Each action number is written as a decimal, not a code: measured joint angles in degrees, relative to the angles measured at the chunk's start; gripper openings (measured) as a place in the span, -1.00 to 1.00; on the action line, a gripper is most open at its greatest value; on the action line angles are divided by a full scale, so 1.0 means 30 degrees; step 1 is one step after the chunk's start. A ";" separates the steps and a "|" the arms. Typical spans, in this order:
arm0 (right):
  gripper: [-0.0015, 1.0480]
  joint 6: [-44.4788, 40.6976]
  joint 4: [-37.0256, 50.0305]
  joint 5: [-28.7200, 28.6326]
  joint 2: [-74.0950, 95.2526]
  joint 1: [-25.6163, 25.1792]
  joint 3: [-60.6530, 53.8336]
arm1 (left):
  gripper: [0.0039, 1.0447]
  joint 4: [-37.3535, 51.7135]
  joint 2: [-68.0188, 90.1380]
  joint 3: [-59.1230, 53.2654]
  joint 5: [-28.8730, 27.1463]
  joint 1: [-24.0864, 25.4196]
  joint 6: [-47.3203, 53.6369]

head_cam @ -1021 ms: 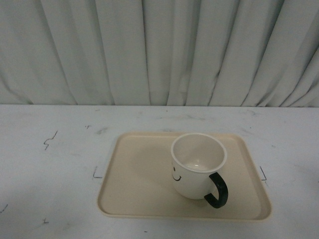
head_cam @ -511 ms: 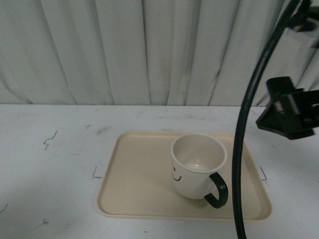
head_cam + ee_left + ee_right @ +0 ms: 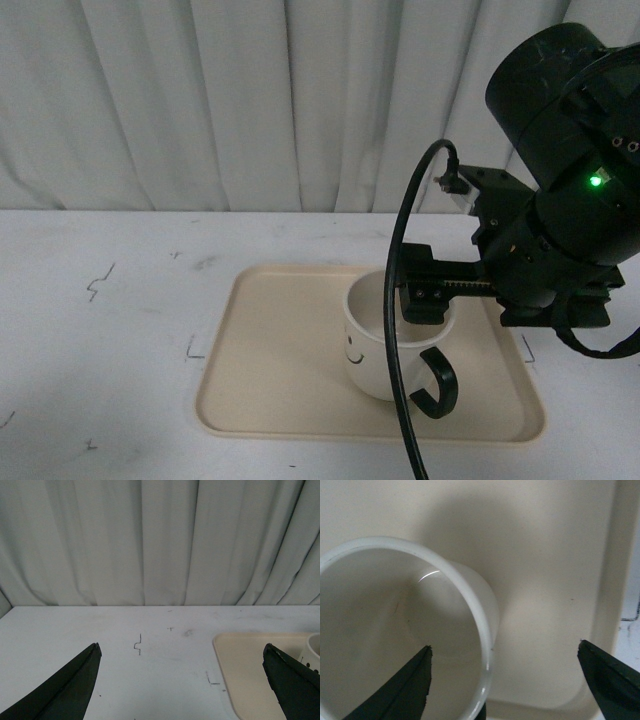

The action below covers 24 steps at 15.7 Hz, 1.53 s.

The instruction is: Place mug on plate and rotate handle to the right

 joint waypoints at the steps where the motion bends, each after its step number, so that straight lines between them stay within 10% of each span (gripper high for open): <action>1: 0.58 0.0240 -0.0036 0.0000 0.0219 0.0146 0.0051 | 0.88 0.0000 0.0000 0.0000 0.0000 0.0000 0.0000; 9: -0.95 -0.1654 -0.2259 0.0801 0.0750 0.0080 0.2142 | 0.88 0.0000 0.0000 0.0000 0.0000 0.0000 0.0000; 18: -0.94 -1.6997 -0.6054 -0.2382 0.1945 0.0182 0.6120 | 0.88 0.0000 0.0000 0.0000 0.0000 0.0000 0.0000; 24: -0.94 -1.8841 -0.7140 -0.2958 0.3628 0.0525 0.7890 | 0.88 0.0000 0.0000 0.0000 0.0007 0.0000 0.0000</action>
